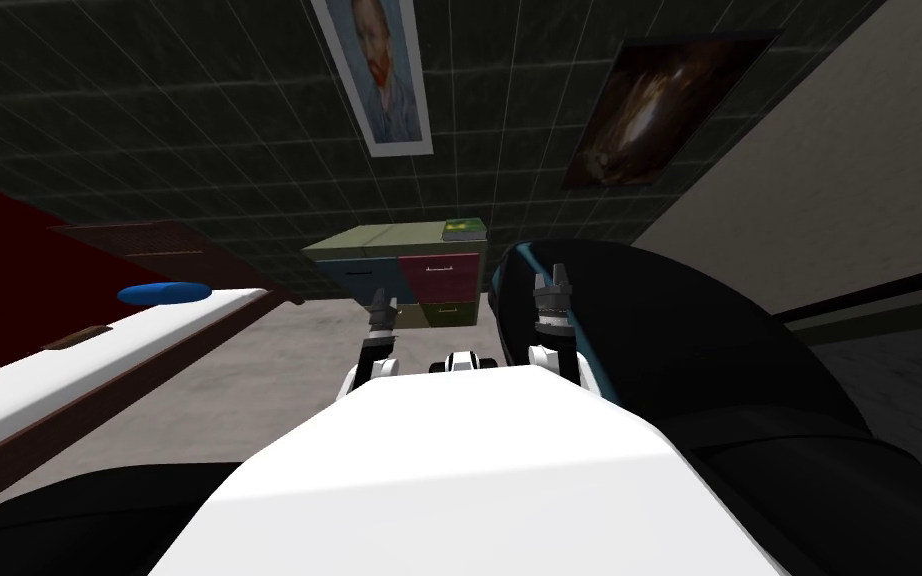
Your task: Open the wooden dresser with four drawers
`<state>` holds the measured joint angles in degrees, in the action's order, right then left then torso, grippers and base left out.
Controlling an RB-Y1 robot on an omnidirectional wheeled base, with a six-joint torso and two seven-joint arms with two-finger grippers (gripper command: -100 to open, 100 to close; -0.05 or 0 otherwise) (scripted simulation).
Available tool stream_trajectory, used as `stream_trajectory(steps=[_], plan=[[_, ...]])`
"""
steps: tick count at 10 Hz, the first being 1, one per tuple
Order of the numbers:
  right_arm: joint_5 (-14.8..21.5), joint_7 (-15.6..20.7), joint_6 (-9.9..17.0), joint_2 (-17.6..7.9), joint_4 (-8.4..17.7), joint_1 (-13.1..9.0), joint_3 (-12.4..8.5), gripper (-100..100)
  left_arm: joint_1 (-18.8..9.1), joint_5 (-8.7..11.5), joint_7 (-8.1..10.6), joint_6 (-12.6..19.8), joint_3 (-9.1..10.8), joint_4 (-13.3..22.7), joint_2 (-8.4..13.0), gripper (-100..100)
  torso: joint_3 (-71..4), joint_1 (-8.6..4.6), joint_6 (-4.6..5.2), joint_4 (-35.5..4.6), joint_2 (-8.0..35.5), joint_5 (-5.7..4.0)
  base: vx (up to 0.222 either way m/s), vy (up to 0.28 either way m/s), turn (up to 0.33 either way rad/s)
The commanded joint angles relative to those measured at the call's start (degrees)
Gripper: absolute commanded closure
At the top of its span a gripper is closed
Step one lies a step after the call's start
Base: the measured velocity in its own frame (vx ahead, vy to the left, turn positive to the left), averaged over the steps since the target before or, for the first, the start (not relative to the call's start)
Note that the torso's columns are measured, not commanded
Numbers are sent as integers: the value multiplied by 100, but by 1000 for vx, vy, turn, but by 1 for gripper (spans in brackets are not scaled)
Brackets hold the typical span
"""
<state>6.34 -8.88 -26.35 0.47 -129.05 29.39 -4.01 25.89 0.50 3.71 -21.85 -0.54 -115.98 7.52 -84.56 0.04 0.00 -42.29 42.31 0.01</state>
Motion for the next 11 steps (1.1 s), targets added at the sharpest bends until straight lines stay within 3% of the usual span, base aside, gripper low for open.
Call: stream_trajectory(steps=[1,6,11], plan=[[0,0,0,0,0,0,0,0,-186,-5,1,69,-14,337,-55,-100,2,2,0,-1,4,0,130,-19,-55],[0,0,0,0,0,0,0,0,-481,-35,-27,136,-75,952,38,-100,-3,-1,0,1,-5,0,148,-12,-49],[0,0,0,0,0,-1,0,0,-757,-62,-52,199,-132,1529,-90,-100,3,-1,0,-1,6,0,131,-19,-44]])
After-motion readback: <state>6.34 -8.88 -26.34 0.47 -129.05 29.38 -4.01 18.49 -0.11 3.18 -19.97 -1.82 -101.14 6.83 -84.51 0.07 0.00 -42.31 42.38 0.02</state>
